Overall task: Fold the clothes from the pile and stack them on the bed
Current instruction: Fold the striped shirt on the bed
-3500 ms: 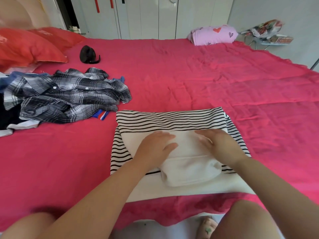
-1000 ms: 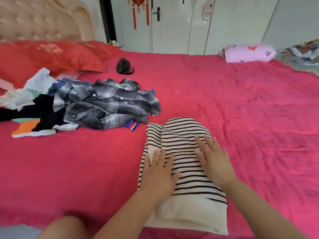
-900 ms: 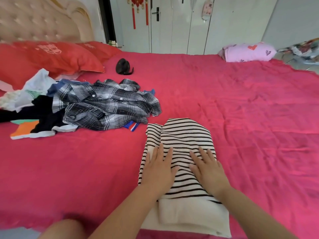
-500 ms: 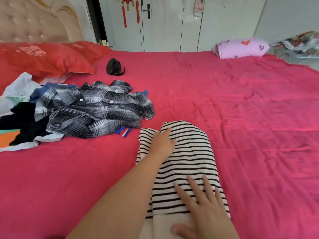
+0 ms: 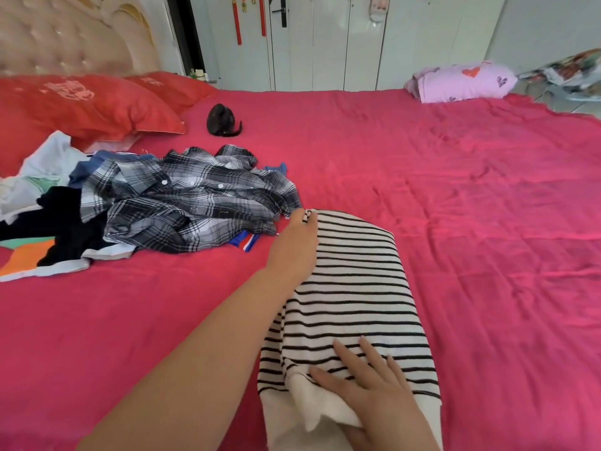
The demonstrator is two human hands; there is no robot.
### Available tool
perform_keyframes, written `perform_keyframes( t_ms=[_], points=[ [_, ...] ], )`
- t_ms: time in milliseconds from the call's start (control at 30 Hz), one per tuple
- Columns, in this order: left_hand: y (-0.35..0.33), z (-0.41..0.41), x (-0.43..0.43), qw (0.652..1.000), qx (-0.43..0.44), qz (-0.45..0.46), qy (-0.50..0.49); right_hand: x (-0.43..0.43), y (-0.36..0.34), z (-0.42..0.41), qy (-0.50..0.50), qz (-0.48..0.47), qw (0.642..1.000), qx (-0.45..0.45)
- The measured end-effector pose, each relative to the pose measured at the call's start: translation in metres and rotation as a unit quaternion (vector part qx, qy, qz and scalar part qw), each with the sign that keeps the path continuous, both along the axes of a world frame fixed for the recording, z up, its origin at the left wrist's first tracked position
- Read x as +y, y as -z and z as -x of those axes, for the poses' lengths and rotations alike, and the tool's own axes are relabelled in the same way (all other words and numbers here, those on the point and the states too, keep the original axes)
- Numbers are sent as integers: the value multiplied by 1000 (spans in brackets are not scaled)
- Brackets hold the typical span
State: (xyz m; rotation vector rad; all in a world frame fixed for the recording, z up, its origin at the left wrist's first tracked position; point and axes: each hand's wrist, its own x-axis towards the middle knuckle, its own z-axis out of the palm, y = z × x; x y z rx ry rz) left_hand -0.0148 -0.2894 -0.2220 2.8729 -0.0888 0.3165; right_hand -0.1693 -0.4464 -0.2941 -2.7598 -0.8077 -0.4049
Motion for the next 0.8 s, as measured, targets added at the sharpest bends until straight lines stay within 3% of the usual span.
perform_keyframes(
  t_ms=[133, 300, 400, 533, 633, 800],
  points=[
    [-21, 5, 33, 1000, -15, -12, 2, 28, -18, 12, -16, -46, 998, 36],
    [24, 35, 60, 975, 202, 69, -56, 37, 29, 15, 15, 134, 991, -7],
    [38, 49, 48, 987, 134, 45, -79, 21, 13, 7, -16, 45, 999, 16],
    [33, 41, 22, 998, 44, -32, -25, 7, -32, -19, 17, -97, 995, -1],
    [32, 23, 5, 997, 56, -44, 10, 7, -46, -54, 74, -52, 995, 32],
    [57, -1, 4, 988, 150, -34, 4, 4, -28, -103, 151, 26, 976, 157]
  ],
)
